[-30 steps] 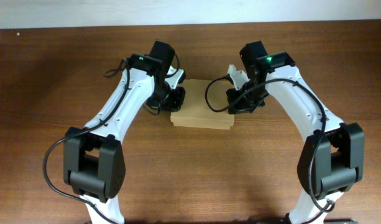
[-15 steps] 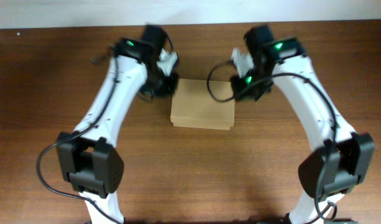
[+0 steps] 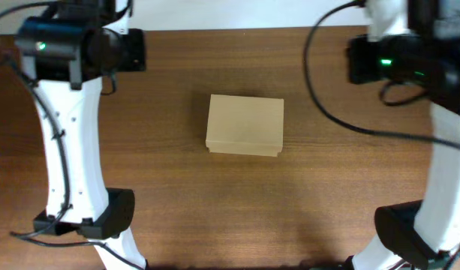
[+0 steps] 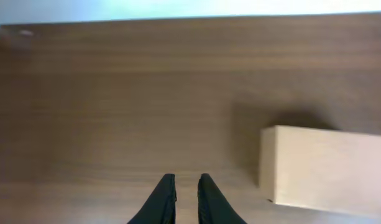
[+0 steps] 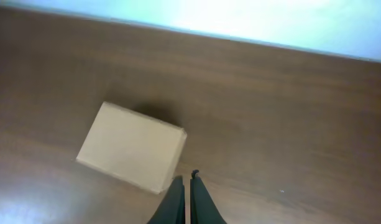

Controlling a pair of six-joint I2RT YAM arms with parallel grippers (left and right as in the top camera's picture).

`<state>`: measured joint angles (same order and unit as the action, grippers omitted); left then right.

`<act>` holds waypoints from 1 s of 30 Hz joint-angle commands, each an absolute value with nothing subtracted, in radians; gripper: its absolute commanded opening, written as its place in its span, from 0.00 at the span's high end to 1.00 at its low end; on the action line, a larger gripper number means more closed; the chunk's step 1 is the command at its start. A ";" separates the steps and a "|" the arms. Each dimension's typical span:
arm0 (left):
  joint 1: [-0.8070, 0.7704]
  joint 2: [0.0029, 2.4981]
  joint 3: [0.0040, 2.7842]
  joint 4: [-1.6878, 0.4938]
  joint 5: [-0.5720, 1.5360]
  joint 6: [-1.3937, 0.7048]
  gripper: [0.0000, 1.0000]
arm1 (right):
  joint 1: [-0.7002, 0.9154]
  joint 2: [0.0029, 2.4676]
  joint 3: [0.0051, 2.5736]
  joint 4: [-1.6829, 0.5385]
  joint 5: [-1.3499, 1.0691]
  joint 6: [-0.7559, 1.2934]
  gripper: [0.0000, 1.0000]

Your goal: Pack container

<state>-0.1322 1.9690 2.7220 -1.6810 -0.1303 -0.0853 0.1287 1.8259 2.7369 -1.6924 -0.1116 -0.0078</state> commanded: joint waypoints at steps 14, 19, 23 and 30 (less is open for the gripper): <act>-0.126 1.703 2.744 -1.687 -0.285 -0.073 0.01 | 0.070 1.644 2.870 -1.698 -0.093 0.035 0.01; -0.126 1.703 2.744 -1.687 -0.285 -0.073 0.01 | 0.070 1.651 2.870 -1.698 -0.093 0.035 0.01; -0.126 1.703 2.744 -1.687 -0.285 -0.073 0.01 | 0.070 1.652 2.870 -1.698 -0.093 0.035 0.01; -0.126 1.703 2.744 -1.687 -0.285 -0.073 0.01 | 0.070 1.652 2.870 -1.698 -0.041 0.023 0.01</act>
